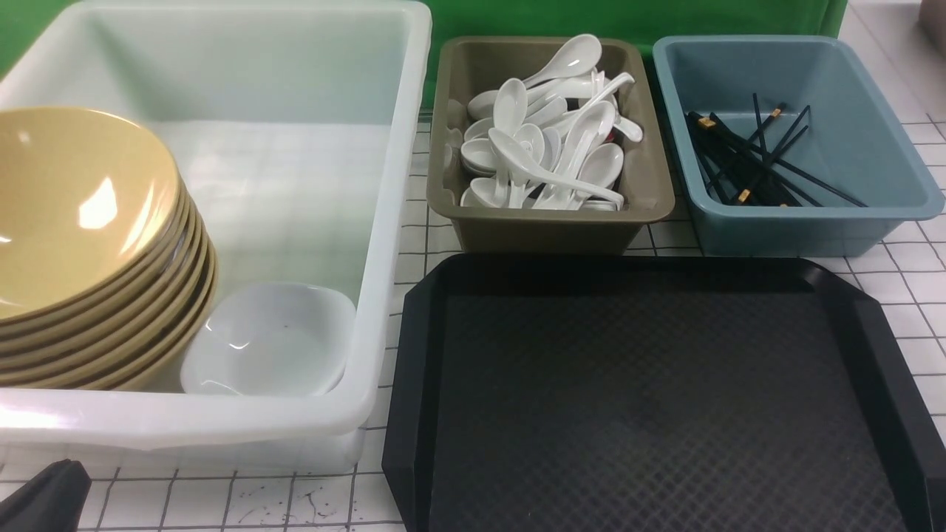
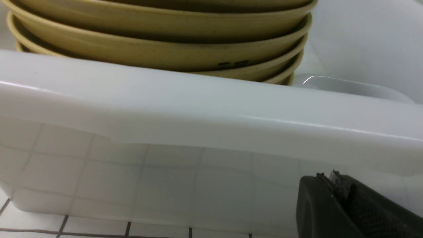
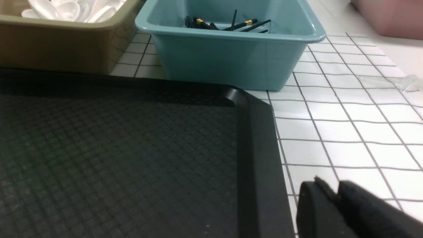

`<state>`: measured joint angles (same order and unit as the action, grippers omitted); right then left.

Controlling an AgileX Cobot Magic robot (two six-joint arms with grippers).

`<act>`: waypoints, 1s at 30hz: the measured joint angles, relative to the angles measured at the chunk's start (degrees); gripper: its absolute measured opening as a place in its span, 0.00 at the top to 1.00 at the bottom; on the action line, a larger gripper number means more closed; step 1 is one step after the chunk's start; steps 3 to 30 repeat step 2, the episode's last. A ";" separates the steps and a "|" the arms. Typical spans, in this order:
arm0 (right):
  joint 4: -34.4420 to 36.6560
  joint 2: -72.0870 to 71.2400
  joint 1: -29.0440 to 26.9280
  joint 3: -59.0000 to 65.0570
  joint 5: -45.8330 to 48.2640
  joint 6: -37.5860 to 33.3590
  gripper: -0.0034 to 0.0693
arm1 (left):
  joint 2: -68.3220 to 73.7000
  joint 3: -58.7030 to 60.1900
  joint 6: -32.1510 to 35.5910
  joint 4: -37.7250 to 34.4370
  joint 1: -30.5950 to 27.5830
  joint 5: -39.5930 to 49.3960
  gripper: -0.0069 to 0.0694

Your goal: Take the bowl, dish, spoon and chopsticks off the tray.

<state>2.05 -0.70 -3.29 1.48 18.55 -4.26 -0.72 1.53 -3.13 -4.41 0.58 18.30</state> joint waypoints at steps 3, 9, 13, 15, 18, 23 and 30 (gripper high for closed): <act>0.00 0.00 0.00 0.00 0.00 0.00 0.77 | 0.00 0.00 0.00 0.00 0.00 0.00 0.92; 0.00 0.00 0.00 0.00 0.00 0.00 0.77 | 0.00 0.00 0.00 0.00 0.00 0.00 0.92; 0.00 0.00 0.00 0.00 0.00 0.00 0.77 | 0.00 0.00 0.00 0.00 0.00 0.00 0.92; 0.00 0.00 0.00 0.00 0.00 0.00 0.77 | 0.00 0.00 0.00 0.00 0.00 0.00 0.92; 0.00 0.00 0.00 0.00 0.00 0.00 0.77 | 0.00 0.00 0.00 0.00 0.00 0.00 0.92; 0.00 0.00 0.00 0.00 0.00 0.00 0.77 | 0.00 0.00 0.00 0.00 0.00 0.00 0.92; 0.00 0.00 0.00 0.00 0.00 0.00 0.77 | 0.00 0.00 0.00 0.00 0.00 0.00 0.92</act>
